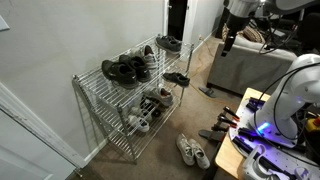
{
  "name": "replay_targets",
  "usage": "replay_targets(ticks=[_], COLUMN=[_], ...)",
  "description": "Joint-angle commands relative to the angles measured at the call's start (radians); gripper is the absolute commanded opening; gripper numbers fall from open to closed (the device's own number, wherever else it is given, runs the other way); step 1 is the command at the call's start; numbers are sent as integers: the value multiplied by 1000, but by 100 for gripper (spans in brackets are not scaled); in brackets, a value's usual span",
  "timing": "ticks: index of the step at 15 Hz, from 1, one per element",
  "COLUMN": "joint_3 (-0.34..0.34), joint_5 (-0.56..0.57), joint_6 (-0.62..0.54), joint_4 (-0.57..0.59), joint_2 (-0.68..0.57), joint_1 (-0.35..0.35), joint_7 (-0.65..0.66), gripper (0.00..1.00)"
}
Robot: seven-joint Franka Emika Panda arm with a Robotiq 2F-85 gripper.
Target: Move the white shoe from the second rack to the first rack
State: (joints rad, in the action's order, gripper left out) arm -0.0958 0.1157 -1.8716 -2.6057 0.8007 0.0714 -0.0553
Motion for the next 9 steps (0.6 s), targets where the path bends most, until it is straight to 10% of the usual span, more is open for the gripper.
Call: replay_targets(ticks=[1,9], joint_3=[2,24], joint_5=[20,69], joint_6=[-191,-558], joint_4=[31,15], joint_2=[-216,-480], joint_1=[0,-35], joint_7=[5,12], gripper=[100,100])
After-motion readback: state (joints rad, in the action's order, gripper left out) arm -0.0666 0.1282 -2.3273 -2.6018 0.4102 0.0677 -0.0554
